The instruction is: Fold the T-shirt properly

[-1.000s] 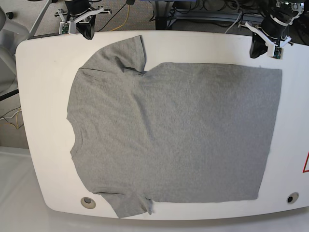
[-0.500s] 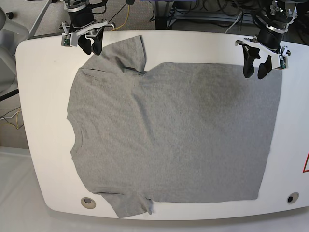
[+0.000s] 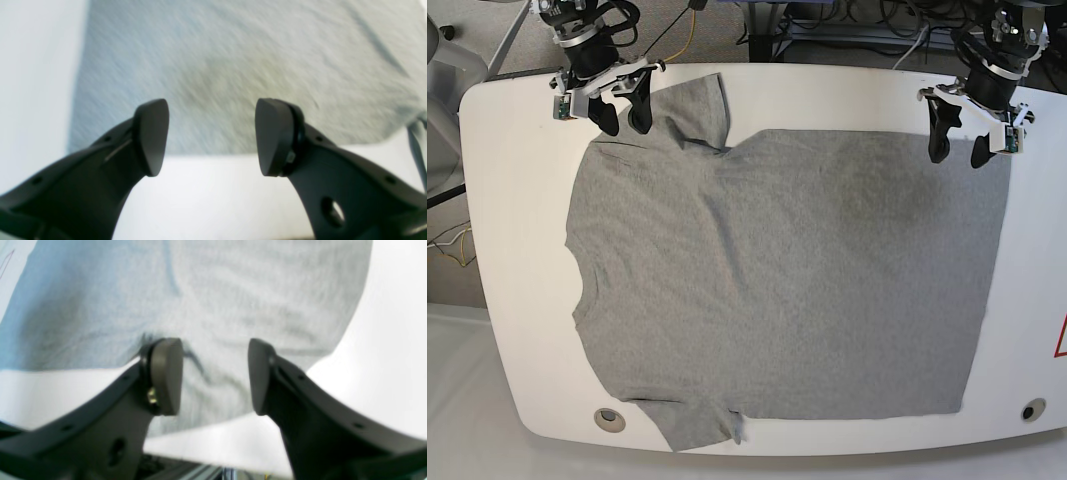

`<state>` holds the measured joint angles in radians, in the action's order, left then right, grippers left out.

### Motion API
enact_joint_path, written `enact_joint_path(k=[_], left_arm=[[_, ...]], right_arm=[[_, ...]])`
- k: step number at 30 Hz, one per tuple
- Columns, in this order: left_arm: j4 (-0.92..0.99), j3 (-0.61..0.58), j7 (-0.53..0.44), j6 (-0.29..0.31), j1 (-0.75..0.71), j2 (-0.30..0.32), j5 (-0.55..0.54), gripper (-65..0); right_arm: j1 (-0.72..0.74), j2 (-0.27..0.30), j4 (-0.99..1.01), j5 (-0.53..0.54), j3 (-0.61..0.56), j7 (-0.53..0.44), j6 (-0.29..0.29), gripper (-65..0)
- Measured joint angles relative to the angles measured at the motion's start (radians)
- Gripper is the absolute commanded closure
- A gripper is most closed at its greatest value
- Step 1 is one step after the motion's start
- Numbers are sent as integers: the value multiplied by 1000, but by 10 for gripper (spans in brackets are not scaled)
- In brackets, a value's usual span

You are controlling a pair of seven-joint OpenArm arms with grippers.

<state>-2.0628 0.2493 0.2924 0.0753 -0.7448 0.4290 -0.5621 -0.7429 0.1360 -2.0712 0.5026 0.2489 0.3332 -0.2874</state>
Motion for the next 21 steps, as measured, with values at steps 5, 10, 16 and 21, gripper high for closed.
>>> enact_joint_path(k=[5,10,16,21], left_arm=[[21,23,29,32,10,1,0,-399],[52,60,34,31,2,11,15,-394],[67,63,23,75,8,6,7,-386],[68,62,22,82,2,0,8,-383]], right_arm=[[13,2,8,-43,-12,32,26,-171],[39,-3,-1,-41,-13,71,20,-183],[62,-11,-8,19,13,206,18,-209],[75,-28,-2,87,50,278,25,-222]])
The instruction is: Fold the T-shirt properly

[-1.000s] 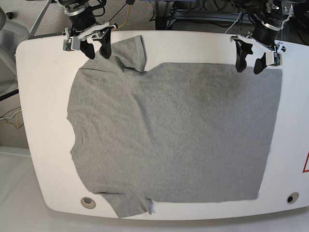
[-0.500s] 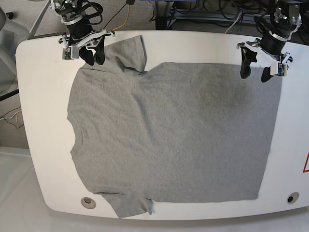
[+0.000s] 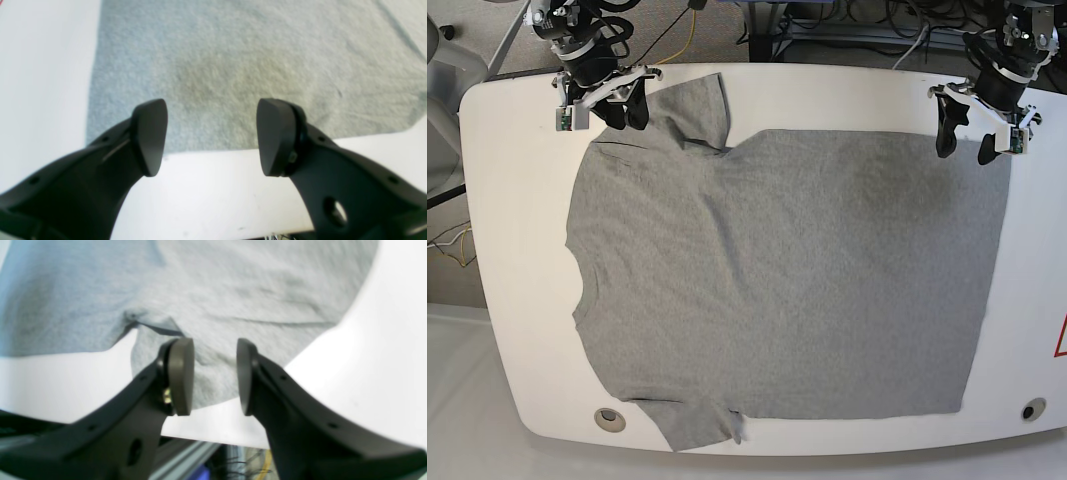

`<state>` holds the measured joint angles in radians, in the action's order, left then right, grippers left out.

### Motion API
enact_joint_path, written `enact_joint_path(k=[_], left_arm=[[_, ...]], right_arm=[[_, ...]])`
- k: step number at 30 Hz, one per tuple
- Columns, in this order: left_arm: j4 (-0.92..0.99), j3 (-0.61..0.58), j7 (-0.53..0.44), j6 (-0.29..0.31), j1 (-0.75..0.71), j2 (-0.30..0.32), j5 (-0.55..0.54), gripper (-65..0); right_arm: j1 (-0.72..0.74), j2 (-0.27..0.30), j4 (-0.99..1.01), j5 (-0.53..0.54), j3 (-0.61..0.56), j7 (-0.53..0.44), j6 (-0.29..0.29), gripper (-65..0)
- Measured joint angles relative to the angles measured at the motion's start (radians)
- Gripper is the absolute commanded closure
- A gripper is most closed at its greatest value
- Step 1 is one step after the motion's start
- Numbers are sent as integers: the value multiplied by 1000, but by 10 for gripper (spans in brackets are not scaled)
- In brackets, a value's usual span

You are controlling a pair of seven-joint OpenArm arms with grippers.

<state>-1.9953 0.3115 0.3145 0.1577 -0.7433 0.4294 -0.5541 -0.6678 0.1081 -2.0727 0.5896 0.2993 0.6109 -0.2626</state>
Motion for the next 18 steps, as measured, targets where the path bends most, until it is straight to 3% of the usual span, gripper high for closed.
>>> enact_joint_path(k=[8,12,14,18], left_arm=[[-8,2,-16,-7,0,-11,0,-384],[-10,2,-16,-12,3,-18,0,-387],[-13,2,-16,-29,1,-19,0,-386],[-14,2,-15,-46,-4,-16,0,-385]], right_arm=[[80,-8,54,260,21,94,-11,-220],[86,-2,118,329,66,115,-13,-214],[86,-2,193,435,125,151,-26,-213],[71,7,270,431,177,134,0,-212]])
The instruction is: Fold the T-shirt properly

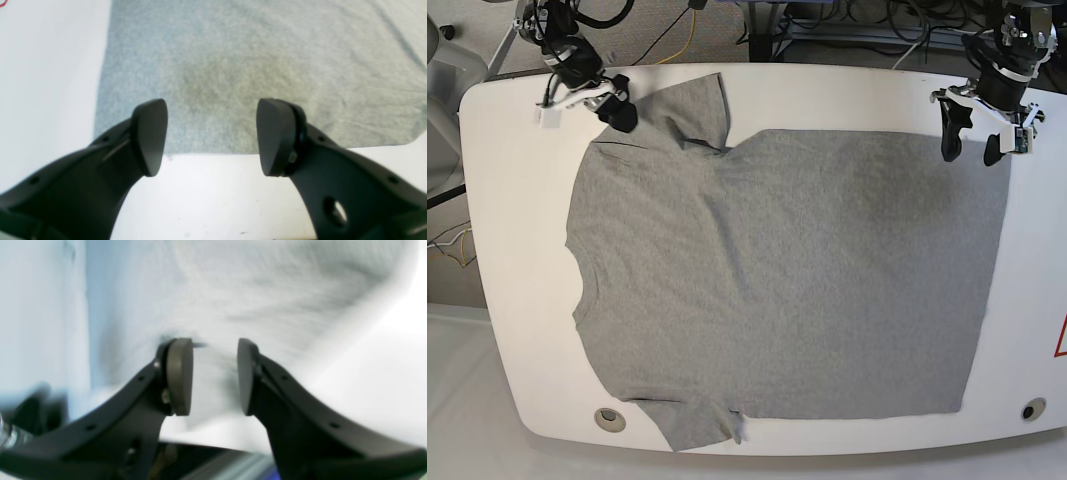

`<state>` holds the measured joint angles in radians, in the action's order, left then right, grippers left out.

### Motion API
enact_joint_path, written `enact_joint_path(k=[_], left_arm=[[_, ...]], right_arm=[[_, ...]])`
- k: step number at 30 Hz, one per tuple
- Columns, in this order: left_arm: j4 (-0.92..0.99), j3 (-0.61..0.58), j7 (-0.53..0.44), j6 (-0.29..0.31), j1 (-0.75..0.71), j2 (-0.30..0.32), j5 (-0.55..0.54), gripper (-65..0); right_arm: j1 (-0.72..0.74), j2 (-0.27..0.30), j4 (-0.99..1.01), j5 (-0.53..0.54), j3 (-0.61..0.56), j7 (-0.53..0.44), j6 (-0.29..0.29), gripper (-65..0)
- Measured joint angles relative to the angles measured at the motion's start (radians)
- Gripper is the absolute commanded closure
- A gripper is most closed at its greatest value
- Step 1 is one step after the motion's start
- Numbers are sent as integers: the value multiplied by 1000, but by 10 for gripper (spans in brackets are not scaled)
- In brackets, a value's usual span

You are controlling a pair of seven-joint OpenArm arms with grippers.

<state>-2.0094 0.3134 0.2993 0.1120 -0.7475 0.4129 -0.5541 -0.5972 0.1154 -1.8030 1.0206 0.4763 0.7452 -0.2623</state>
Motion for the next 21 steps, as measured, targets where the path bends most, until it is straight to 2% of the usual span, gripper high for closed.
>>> enact_joint_path(k=[7,14,21], left_arm=[[11,18,28,16,11,-8,-5,-385],[42,39,57,16,19,-11,-8,-388],[61,30,61,20,22,-19,-8,-389]], right_arm=[[-25,9,43,34,-25,-11,-8,-206],[-35,-6,47,18,-49,-3,-11,-206],[-6,-2,49,-106,-96,-20,-27,-194]])
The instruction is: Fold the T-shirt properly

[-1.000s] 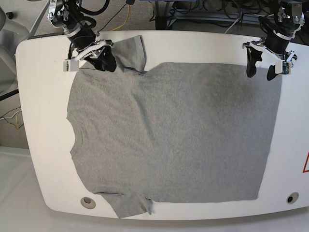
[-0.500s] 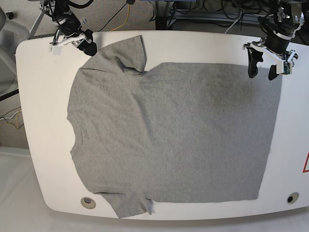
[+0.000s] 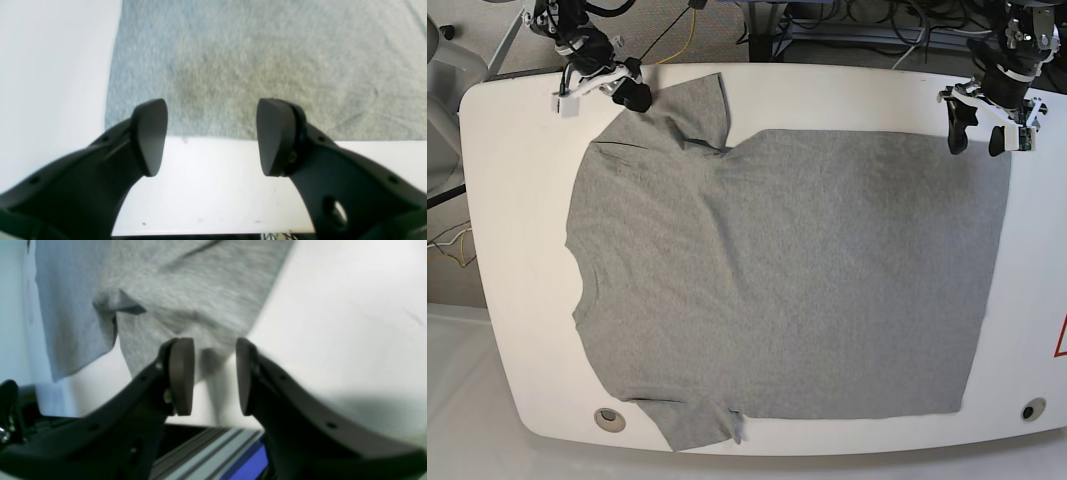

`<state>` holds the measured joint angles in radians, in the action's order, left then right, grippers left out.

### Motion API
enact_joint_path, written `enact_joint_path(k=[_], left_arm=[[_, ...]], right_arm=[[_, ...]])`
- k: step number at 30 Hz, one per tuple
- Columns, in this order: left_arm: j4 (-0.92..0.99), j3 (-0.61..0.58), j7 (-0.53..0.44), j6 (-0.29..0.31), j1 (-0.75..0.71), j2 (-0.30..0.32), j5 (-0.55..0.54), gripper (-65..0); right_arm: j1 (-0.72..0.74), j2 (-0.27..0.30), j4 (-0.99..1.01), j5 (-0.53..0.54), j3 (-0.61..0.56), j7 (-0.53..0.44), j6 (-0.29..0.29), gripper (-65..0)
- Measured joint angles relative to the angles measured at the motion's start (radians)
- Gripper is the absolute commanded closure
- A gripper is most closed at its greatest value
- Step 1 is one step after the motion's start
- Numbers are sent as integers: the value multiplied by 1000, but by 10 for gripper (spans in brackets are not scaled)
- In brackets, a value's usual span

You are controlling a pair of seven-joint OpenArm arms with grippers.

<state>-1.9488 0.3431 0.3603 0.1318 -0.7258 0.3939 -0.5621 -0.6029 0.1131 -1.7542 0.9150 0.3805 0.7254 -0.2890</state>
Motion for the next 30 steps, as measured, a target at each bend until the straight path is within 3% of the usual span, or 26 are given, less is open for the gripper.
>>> enact_joint_path(k=[3,13,30], left_arm=[[9,-3,0,0,3,2,0,-391],[66,6,19,-16,17,6,-1,-391],[113,68,34,-21,39,14,-34,-393]], right_arm=[[2,-6,-3,-27,-19,-8,0,-160],[-14,27,17,66,-5,28,0,-118],[18,37,73,85,-2,7,-19,-134]])
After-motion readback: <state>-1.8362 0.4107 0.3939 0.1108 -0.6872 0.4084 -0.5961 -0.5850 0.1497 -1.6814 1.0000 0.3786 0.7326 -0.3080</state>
